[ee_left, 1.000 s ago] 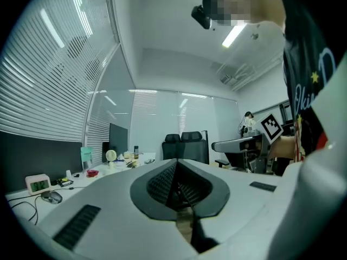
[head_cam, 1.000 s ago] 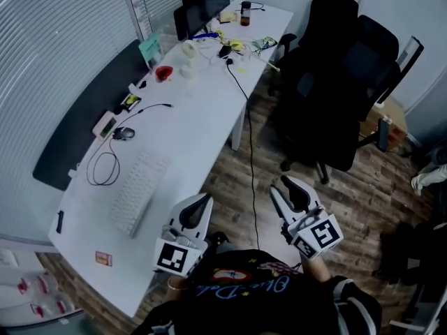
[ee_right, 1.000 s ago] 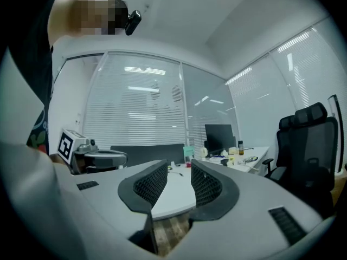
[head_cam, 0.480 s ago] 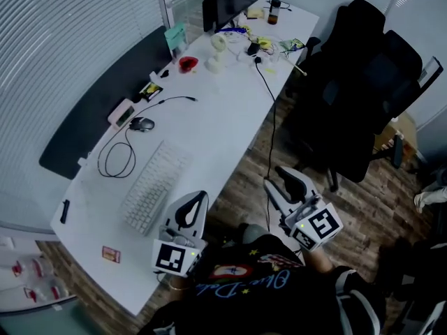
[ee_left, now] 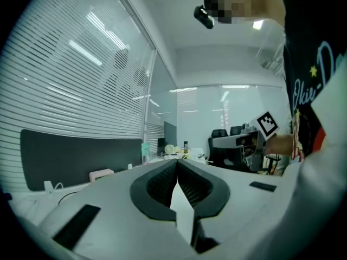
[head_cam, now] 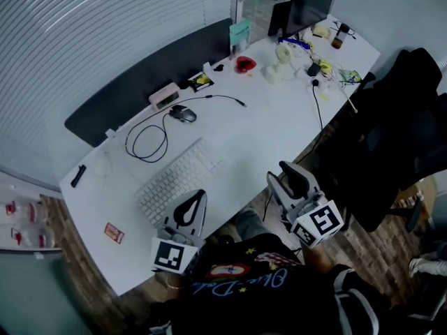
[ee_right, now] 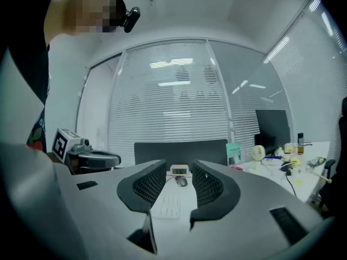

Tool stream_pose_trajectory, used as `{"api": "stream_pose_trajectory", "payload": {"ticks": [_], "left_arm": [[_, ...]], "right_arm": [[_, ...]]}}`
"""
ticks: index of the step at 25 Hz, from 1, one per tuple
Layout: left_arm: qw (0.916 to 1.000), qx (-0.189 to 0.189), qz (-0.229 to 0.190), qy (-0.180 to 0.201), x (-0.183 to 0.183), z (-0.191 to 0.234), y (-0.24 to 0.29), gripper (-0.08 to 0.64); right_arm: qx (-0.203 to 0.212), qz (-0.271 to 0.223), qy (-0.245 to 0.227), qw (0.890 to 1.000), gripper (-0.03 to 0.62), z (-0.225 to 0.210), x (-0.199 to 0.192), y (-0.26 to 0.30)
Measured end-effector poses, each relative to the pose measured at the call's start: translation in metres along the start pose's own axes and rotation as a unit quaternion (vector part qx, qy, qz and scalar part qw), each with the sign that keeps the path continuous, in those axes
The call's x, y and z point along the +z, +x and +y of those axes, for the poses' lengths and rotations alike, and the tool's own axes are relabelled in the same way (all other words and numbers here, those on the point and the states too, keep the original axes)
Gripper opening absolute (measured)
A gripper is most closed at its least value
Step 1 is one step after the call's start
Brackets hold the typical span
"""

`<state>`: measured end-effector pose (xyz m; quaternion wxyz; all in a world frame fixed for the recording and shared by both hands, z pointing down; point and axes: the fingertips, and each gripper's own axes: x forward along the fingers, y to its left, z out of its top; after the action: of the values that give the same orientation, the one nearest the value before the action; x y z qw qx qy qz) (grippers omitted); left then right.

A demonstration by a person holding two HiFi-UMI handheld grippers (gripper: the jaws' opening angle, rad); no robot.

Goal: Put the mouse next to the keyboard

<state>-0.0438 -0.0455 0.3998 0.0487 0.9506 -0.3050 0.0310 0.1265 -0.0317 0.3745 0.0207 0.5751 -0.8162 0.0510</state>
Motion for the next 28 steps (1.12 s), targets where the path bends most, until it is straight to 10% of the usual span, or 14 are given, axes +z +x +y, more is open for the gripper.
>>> {"api": "stream_pose_trajectory", "payload": {"ticks": [13, 28], "left_arm": [[0.9738, 0.227, 0.012, -0.016, 0.004, 0.088, 0.035, 0.0], [0.9306, 0.36, 0.051, -0.04, -0.015, 0.12, 0.034, 0.0]], "right_arm": [[0.201, 0.039, -0.028, 0.978, 0.149, -0.037, -0.018, 0.189], [0.301, 0.147, -0.058, 0.94, 0.241, 0.0, -0.113, 0.336]]}}
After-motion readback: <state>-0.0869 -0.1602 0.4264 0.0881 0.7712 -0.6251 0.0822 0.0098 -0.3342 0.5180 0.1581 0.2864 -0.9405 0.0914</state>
